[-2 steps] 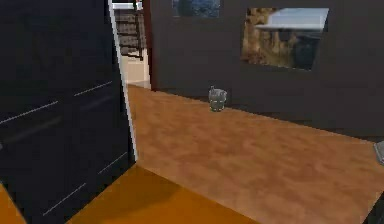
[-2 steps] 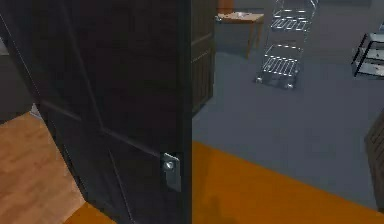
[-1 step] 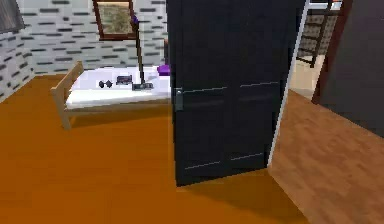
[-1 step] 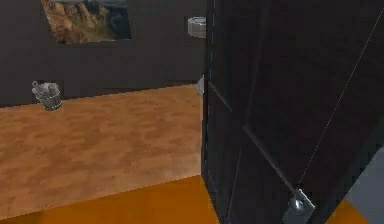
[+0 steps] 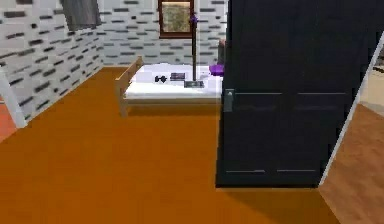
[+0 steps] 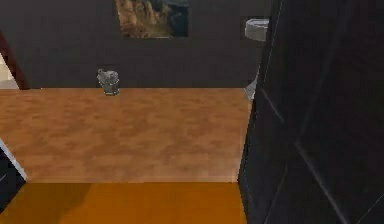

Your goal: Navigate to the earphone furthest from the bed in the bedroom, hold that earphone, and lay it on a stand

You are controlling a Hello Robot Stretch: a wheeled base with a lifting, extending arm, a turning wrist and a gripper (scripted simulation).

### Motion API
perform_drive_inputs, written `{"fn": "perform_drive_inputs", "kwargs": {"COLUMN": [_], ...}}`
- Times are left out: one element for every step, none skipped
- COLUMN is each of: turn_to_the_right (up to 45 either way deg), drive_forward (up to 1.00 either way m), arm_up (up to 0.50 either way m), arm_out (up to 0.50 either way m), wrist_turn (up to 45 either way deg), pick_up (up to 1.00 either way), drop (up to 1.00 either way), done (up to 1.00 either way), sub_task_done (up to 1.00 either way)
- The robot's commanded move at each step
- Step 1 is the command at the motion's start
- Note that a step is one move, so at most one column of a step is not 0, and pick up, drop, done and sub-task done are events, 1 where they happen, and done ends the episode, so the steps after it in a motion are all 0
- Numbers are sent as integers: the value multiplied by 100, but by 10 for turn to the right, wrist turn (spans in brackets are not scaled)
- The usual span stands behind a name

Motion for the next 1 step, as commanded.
{"fn": "perform_drive_inputs", "kwargs": {"turn_to_the_right": [0], "drive_forward": [15], "arm_up": [0], "arm_out": [0], "wrist_turn": [0], "pick_up": [0], "drop": [0], "done": [0], "sub_task_done": [0]}}
